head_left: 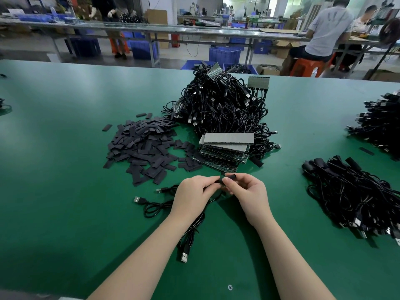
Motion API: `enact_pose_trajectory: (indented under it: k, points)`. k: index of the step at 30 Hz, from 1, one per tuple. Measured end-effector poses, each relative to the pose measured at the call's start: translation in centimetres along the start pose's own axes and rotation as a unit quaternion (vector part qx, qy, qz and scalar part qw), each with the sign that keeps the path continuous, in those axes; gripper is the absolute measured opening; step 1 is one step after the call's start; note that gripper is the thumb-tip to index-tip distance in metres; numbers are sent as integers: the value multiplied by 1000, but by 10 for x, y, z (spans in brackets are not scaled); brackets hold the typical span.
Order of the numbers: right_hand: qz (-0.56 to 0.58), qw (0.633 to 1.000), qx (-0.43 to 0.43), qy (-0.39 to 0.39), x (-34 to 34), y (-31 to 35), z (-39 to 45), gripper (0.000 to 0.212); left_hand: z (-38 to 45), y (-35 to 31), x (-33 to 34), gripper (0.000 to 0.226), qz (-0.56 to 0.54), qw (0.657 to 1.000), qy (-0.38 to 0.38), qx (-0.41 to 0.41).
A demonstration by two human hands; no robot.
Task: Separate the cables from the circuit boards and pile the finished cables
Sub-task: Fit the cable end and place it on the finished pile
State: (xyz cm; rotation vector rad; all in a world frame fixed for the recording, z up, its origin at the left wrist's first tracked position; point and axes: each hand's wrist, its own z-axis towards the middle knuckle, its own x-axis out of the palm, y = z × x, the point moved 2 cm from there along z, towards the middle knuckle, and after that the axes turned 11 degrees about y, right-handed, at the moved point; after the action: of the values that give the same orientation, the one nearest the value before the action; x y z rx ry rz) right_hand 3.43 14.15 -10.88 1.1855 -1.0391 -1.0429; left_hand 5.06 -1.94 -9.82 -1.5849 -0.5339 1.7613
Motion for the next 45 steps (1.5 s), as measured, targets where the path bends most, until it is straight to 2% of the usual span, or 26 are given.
enact_pose_trajectory:
  k: [3, 18, 28, 31, 36, 41, 45]
  points:
    - [2, 1000, 2, -3, 1, 0, 0, 6, 1, 2, 0, 26, -49, 999, 5, -4]
    - [-22, 999, 12, 30, 4, 2, -1, 10, 2, 3, 1, 21, -113, 993, 7, 13]
    - [-66, 997, 1, 33, 7, 7, -2, 17, -1, -1, -1, 32, -116, 993, 16, 27]
    - [-70, 997, -4, 9, 7, 6, -4, 15, 0, 1, 0, 29, -109, 994, -4, 24]
    - [-104, 991, -50, -65, 9, 4, -8, 39, 3, 7, 4, 21, -85, 996, -36, -6]
    - [-130, 989, -47, -61, 9, 3, -10, 35, 3, 10, 5, 27, -81, 996, -25, -16]
    - [-100, 993, -34, -61, 7, 5, -9, 35, 4, 10, 5, 29, -83, 996, -12, -17]
